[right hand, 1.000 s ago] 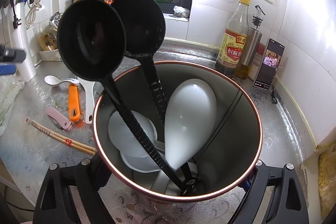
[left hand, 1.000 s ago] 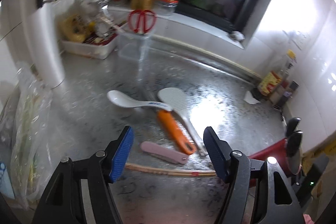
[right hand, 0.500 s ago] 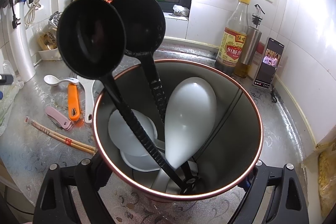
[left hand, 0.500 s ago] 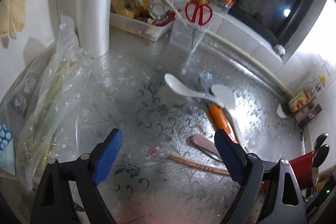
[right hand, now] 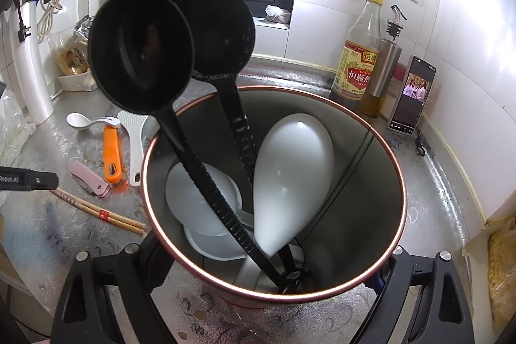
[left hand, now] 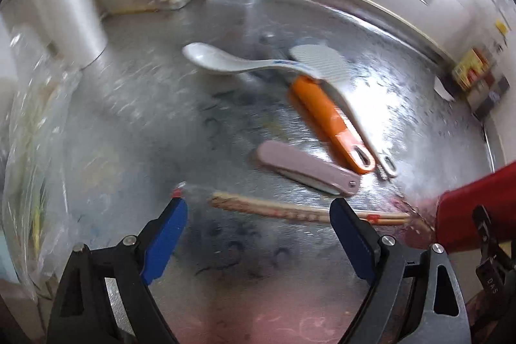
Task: Organize utensils
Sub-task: 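Lower the open left gripper around the wooden chopsticks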
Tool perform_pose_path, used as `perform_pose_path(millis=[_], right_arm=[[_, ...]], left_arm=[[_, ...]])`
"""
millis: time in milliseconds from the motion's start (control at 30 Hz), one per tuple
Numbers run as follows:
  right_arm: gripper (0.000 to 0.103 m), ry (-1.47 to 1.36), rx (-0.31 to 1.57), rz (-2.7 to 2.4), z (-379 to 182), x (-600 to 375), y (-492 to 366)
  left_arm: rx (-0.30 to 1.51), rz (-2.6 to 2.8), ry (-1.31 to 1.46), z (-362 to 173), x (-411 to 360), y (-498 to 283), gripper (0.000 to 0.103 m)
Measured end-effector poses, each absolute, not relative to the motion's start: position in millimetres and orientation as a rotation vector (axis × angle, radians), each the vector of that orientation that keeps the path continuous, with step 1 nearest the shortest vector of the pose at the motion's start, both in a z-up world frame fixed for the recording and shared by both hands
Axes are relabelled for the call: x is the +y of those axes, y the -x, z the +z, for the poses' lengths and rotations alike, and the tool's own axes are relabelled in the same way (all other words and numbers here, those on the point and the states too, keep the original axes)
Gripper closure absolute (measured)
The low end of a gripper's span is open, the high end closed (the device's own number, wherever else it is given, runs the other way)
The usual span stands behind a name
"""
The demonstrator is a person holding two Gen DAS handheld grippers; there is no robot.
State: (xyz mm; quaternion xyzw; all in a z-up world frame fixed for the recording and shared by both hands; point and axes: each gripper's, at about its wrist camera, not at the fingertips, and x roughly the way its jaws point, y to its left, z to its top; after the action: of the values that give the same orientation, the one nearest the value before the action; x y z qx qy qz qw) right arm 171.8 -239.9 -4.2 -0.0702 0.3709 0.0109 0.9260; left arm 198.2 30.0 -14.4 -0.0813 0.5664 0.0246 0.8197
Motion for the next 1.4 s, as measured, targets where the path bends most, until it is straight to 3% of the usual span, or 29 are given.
perform_pose_path(millis=[467,867,1133,1267,1400], right_arm=[[0.009,0.145,0.76,0.023,-5,-240,-172],[0.009,0.145,0.762,0.023,-5,-239,-171],[0.009,0.132,0.781,0.028,-8,-241,-177],[0.009,0.123,0.784,0.031,-9,-243,-180],[0.009,0.123,0.788,0.031,-10,-244,-182]], left_arm=[[1.217,-0.093,-0.159,-32,-65,-219,0.013],[1.261,-0.041,-0.21,-40,-34,-194,0.011],[1.212,0.13,0.031,-29,20,-201,0.011],[1.203,0.101,0.039,-28,4,-217,0.011],[1.205,0.01,-0.136,-34,-42,-221,0.011]])
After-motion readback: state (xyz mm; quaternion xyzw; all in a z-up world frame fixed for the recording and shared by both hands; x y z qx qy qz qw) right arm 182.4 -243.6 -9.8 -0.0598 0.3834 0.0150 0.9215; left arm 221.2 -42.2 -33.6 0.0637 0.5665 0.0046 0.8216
